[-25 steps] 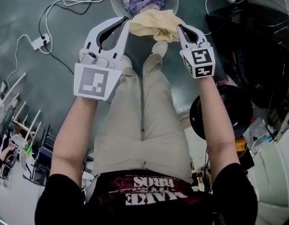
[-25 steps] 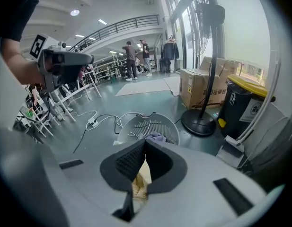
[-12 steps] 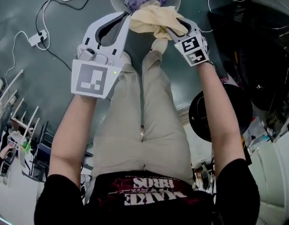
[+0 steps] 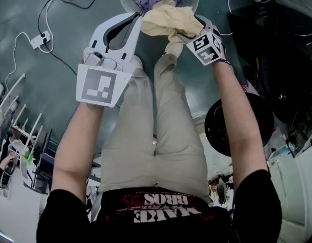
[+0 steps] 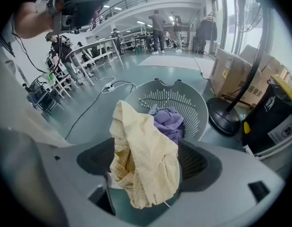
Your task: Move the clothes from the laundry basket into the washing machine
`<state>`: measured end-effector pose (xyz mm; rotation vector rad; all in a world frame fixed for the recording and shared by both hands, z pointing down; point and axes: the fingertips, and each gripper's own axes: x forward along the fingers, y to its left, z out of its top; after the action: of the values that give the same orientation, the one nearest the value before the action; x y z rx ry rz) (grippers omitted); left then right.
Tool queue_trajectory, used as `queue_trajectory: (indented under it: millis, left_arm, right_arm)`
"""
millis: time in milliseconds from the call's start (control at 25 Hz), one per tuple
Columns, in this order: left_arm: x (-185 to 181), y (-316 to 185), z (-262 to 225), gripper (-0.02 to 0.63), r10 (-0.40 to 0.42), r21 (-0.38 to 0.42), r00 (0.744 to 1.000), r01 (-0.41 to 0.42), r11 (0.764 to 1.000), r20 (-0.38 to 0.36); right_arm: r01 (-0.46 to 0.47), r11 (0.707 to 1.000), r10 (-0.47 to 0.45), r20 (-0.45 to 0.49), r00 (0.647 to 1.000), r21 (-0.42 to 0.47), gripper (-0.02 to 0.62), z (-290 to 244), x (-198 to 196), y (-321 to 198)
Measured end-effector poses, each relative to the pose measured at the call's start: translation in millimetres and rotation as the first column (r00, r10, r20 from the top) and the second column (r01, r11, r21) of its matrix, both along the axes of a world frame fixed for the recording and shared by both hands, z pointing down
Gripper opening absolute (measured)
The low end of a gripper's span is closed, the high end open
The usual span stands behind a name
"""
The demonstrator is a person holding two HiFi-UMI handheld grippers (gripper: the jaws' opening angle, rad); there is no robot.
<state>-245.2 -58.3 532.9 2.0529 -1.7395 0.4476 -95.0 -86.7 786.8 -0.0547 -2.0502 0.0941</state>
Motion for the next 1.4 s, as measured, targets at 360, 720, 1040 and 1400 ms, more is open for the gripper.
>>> queue_trajectory:
  millis: [360,720,1040,1400]
  left_arm:
    - [2,1,14,0.005,0.004,-0.013,1.000,-0.004,1.000,0.003]
    - [-6,13,37,0.005,-0.012,-0.036,1.000,0.012,0.999,-0.003]
    - [-7,18,49,0.005,-0.023,-0.048,1.000,0.023,0.999,-0.010]
    - [-11,27,54,0.005,-0.019,-0.068,1.000,0.019,0.998,0.000]
  right_arm:
    - [0.026,0.999,-0.028,-0.084,0.996,-0.028,0.485,42,7,3]
    - [0.011,1.000,-0.014,-0.167,0.986,-0.016,0.511,78,14,-1]
    - [-0.095,0.994,0.080,-0.221,0.972,-0.057,0.534,103,22,-10]
    - [-0.120,0.988,0.095,-0.228,0.969,-0.100,0.526,114,16,-9]
